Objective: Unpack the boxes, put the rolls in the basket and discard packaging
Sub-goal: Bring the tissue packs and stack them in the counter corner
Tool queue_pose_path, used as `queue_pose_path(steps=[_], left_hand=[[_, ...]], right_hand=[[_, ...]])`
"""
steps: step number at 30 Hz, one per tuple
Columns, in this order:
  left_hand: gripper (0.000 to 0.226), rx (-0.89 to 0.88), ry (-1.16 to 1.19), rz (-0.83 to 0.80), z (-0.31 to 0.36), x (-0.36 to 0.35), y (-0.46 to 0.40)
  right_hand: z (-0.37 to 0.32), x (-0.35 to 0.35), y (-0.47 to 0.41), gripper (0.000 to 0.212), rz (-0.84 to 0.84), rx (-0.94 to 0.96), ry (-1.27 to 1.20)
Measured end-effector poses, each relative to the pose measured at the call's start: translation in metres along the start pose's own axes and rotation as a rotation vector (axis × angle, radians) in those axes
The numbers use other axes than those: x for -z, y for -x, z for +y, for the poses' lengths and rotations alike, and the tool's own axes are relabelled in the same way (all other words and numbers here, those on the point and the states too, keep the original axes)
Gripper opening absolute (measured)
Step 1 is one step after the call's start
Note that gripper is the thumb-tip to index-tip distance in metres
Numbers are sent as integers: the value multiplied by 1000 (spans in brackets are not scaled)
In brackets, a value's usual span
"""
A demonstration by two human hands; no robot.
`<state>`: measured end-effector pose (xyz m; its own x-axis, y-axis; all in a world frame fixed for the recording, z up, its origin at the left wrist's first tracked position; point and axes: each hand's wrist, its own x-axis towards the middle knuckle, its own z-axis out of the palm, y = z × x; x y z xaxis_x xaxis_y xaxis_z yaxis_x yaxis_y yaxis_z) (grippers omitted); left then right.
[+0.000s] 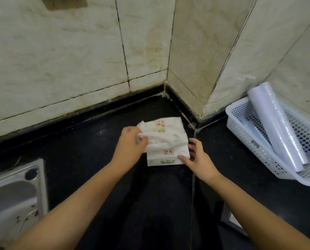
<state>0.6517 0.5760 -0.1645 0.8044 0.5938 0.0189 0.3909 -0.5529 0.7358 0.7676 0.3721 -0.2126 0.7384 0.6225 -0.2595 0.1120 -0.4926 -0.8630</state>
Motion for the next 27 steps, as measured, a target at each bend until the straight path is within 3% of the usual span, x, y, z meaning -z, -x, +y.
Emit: queue_pose_path(steps=[3,7,11,15,17,20,23,27], left_hand=[[11,5,16,-54,0,-21,36],[13,34,11,-60,-9,-42,49],[16,-21,7,-50,-7,-46,41],[47,-66,-22,-109,-9,-39,29],[65,-75,85,-137,-18,-36,38],[78,108,420,-189,-28,-40,54],[59,235,648,-265,-19,-49,45],[45,289,795,-213,-8,-53,12]], right_hand=[[-3,-1,10,95,-45,11,-3],[1,-1,28,99,-93,45,48],[-2,-2,31,90,-48,99,23],[-11,-9,14,65,63,54,43],[-8,-12,8,55,87,20,66],[-2,-17,10,52,102,-12,41],[-3,-26,4,51,142,-35,-27],[-11,-29,-28,48,183,-48,-43]])
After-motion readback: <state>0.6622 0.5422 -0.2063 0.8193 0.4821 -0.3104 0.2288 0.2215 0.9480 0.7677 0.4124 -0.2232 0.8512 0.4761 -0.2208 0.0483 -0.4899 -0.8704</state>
